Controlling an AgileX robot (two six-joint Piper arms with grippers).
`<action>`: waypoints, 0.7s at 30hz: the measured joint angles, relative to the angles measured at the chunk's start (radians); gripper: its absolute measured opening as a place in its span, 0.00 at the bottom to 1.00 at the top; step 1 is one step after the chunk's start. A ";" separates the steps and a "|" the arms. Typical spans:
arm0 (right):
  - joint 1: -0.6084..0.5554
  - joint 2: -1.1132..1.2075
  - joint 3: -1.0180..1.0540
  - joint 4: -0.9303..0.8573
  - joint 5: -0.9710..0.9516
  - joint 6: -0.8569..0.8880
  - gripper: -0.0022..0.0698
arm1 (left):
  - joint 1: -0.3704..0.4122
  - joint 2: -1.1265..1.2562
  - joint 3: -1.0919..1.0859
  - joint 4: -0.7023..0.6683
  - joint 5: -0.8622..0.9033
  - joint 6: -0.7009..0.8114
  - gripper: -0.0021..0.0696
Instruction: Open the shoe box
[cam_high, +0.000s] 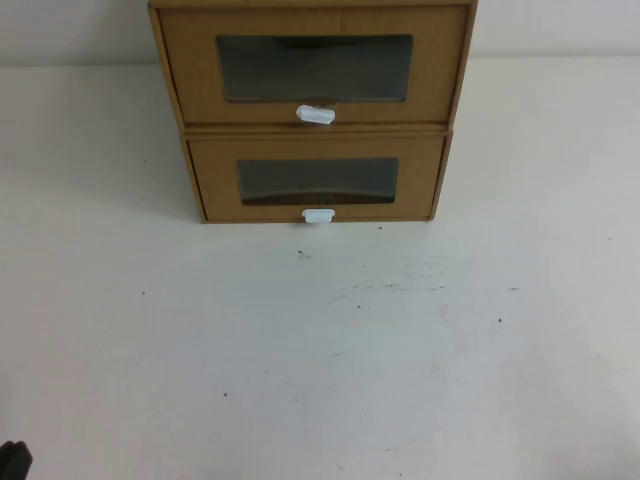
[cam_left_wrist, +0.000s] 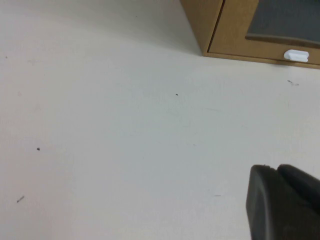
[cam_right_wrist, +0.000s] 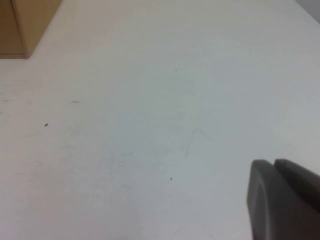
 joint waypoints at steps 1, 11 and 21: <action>0.000 0.000 0.000 0.000 0.000 0.000 0.00 | 0.000 0.000 0.000 0.000 0.000 0.000 0.02; 0.000 0.000 0.000 -0.037 0.000 0.000 0.00 | 0.000 0.000 0.000 0.000 0.000 0.000 0.02; 0.000 0.000 0.000 -0.040 0.000 0.000 0.00 | 0.000 0.000 0.000 0.000 0.000 0.000 0.02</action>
